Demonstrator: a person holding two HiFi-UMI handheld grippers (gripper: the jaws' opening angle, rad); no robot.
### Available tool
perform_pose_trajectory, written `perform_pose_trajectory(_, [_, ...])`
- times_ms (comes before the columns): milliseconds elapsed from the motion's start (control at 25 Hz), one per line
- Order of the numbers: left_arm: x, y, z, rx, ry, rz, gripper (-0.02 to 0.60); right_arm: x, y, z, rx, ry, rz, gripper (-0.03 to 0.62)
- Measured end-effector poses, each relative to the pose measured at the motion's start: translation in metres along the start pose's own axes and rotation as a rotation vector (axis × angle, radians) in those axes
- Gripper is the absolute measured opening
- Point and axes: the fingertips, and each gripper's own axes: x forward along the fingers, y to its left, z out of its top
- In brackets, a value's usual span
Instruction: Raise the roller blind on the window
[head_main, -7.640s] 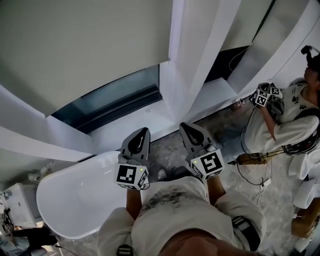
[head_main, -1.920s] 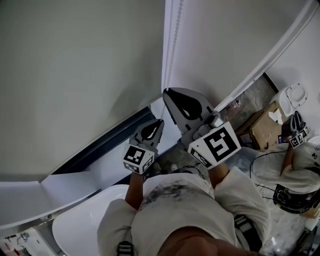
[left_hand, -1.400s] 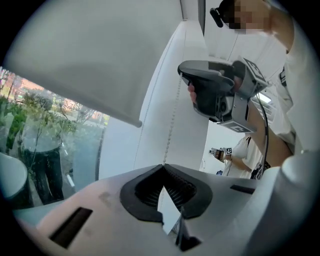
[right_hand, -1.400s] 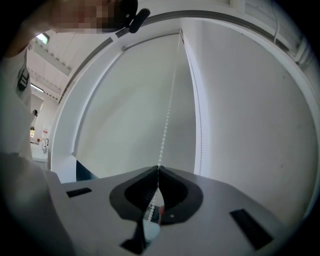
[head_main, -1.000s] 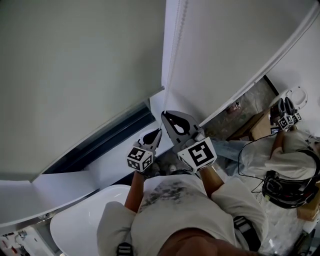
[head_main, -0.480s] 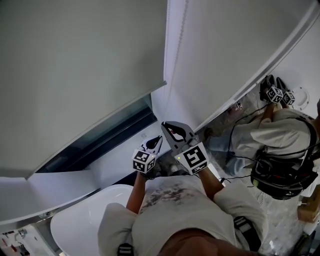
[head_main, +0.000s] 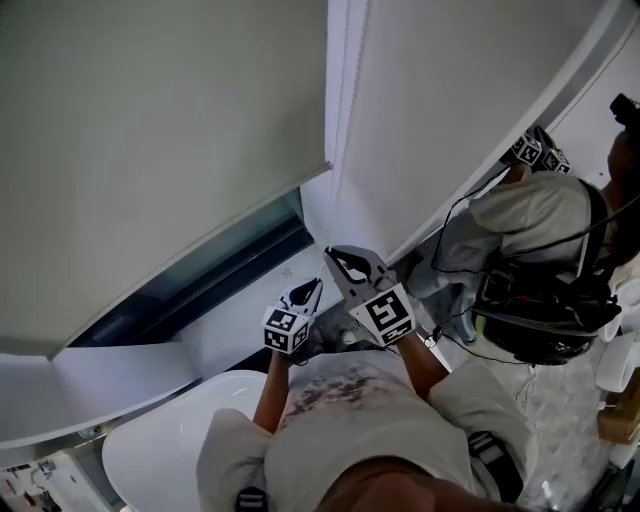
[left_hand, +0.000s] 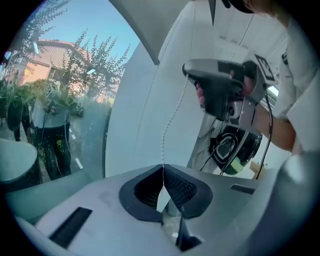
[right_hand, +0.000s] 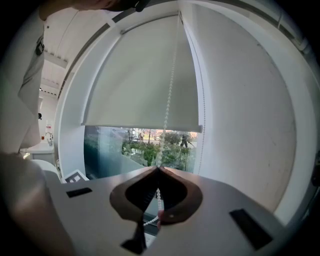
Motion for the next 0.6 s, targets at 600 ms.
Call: perform_pose_trajectory(600, [-0.105,-0.060,0.236,0.249,-0.320,-0.132,0.086,0.008,0.025,0.001,-0.019,-0.009,0.022,0.061])
